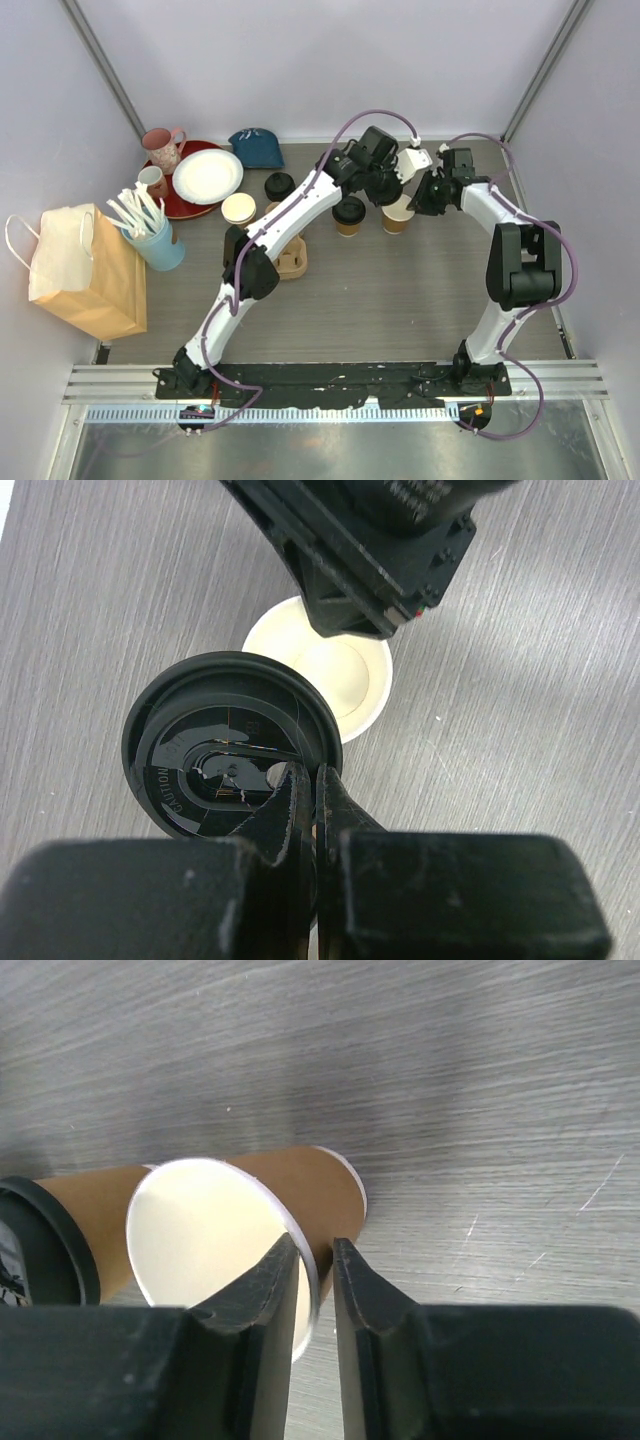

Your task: Pack the takeout coffee

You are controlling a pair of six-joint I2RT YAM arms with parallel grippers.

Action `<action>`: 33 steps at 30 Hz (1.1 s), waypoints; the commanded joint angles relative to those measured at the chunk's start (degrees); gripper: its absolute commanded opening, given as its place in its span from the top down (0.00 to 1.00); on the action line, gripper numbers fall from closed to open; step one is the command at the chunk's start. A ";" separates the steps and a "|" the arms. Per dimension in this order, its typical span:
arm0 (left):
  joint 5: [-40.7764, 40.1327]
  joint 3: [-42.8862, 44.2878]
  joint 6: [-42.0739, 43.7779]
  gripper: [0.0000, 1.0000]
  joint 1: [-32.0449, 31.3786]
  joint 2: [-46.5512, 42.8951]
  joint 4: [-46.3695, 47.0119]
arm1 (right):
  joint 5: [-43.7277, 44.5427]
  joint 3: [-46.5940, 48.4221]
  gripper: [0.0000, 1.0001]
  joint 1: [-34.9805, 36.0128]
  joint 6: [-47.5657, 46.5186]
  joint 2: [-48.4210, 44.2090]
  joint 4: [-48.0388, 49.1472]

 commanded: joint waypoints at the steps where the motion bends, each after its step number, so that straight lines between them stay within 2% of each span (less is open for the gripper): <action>1: 0.49 0.05 -0.90 1.00 0.31 -5.02 -0.72 | 4.49 2.71 0.81 2.55 -2.89 -0.15 -2.43; 8: 1.55 0.05 -1.42 1.00 0.57 -8.26 -4.22 | 10.20 2.80 0.99 6.76 -6.48 -6.37 -7.87; 13: 2.07 -0.56 -1.51 1.00 1.45 -12.57 -8.53 | 13.98 0.60 0.99 10.01 -7.02 -12.53 -14.46; 17: 2.60 -4.85 -1.42 1.00 2.86 -16.35 -10.21 | 15.66 -1.07 0.99 13.97 -6.58 -15.53 -18.60; 25: 2.96 -9.16 -1.51 1.00 3.83 -19.87 -13.11 | 15.66 -2.74 0.99 20.20 -4.65 -12.20 -20.36; 31: 3.31 -10.84 -1.25 1.00 4.09 -20.66 -14.16 | 15.31 -3.09 0.99 20.92 -4.21 -10.26 -20.54; 33: 3.66 -10.84 -1.34 1.00 4.09 -20.75 -14.43 | 15.05 -2.92 0.95 21.01 -4.29 -9.64 -20.80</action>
